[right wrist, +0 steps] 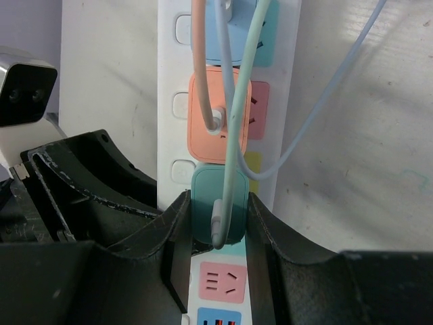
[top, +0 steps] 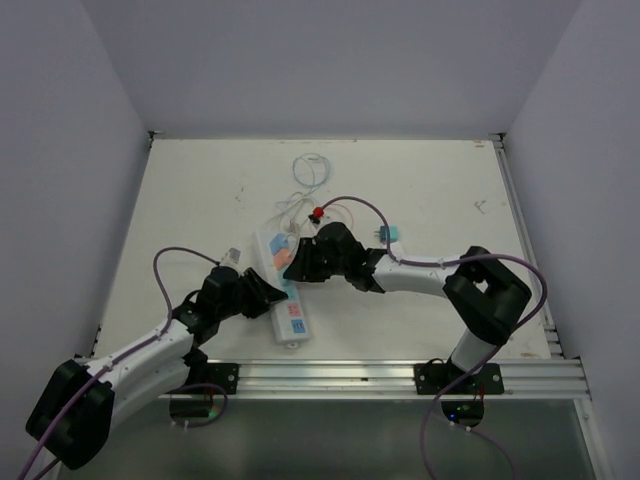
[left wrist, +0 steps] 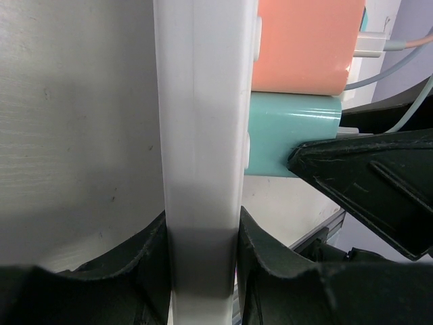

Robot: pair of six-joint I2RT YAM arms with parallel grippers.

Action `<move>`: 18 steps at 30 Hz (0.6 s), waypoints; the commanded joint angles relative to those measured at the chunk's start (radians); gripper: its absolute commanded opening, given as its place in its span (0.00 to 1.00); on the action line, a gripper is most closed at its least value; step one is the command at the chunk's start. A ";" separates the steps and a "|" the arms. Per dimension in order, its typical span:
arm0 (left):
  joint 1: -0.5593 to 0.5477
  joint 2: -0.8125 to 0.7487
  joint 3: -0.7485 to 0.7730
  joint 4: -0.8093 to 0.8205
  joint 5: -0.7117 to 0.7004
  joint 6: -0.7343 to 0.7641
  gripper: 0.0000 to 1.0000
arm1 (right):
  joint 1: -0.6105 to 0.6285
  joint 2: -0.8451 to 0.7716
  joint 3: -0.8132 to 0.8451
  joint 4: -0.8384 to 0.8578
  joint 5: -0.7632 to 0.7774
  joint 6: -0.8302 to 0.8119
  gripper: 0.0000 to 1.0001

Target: Pull the plug off the socket

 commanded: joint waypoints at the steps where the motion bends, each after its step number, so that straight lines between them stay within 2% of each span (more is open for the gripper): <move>1: 0.021 0.000 -0.036 -0.174 -0.181 -0.035 0.00 | -0.018 -0.108 -0.018 0.084 0.009 0.015 0.00; 12: 0.021 0.005 -0.024 -0.196 -0.190 -0.041 0.00 | -0.028 -0.141 -0.014 0.047 0.019 0.007 0.00; 18: 0.021 0.002 -0.016 -0.200 -0.187 -0.032 0.00 | -0.083 -0.175 -0.060 0.044 0.016 0.008 0.00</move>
